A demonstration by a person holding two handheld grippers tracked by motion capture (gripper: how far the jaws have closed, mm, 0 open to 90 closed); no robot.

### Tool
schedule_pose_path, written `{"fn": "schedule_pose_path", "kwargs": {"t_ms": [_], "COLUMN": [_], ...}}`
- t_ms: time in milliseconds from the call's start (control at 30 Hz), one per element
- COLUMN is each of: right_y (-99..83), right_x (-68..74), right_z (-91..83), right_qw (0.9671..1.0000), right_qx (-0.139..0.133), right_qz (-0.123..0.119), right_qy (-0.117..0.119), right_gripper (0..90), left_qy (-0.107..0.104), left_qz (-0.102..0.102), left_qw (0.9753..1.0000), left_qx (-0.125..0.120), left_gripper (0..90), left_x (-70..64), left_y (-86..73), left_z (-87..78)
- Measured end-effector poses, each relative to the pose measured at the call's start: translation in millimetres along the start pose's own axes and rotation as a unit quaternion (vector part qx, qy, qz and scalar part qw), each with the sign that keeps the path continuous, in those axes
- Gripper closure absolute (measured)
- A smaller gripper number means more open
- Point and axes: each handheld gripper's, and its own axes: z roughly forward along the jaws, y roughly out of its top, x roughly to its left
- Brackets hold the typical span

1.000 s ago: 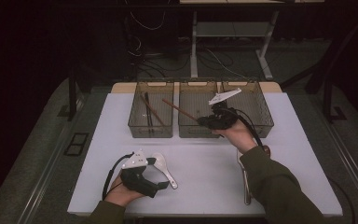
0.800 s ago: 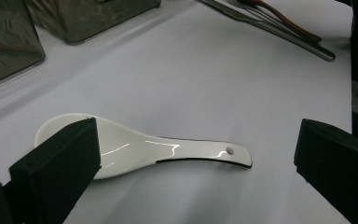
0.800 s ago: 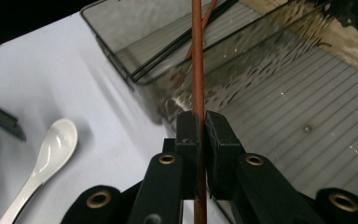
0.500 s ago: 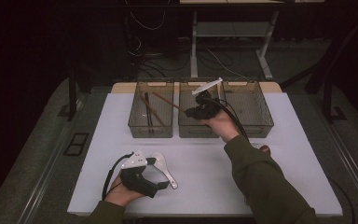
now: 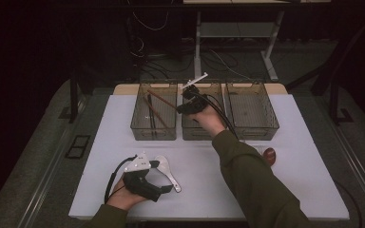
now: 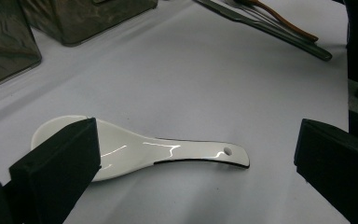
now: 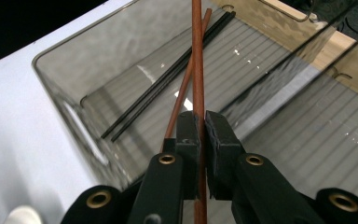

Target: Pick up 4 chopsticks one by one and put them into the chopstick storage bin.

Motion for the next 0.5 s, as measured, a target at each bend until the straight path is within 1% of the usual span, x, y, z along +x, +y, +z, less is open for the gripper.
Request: {"fn": "schedule_pose_path", "kwargs": {"t_ms": [100,167,267,333,400,433,500], "right_y": [7.7,12.8,20.1,24.5,28.5,31.0,34.1], "right_x": [2.1,3.8,5.8,7.3,8.4,9.0,9.5], "right_z": [8.4,13.7,21.0,26.6,32.1,35.4,39.9], "right_qw": [1.0000,0.9999,0.9998,0.9996,0.9994,0.9992,0.9989], "right_qx": [0.005,0.010,0.015,0.022,0.027,0.031,0.035], "right_qz": [0.003,0.003,0.003,0.001,0.005,0.006,0.011], "right_qy": [-0.003,-0.011,-0.014,-0.021,-0.022,-0.026,-0.028], "right_gripper": [84.3,84.3,84.3,84.3,84.3,84.3,84.3], "left_qy": [0.000,0.000,-0.002,-0.002,-0.003,-0.003,-0.004], "left_qz": [0.001,0.000,0.001,0.001,0.003,0.005,0.004], "left_qw": [1.0000,1.0000,1.0000,1.0000,1.0000,1.0000,1.0000], "left_qx": [0.001,-0.002,-0.003,-0.005,-0.003,-0.003,-0.003], "left_gripper": [0.0,0.0,0.0,0.0,0.0,0.0,0.0], "left_x": [-0.2,0.1,0.6,0.6,0.3,0.3,-0.2], "left_y": [0.4,0.3,0.2,0.5,1.1,1.2,1.2], "left_z": [-0.5,-0.9,-0.9,-0.8,-0.7,-0.6,-0.4]}}
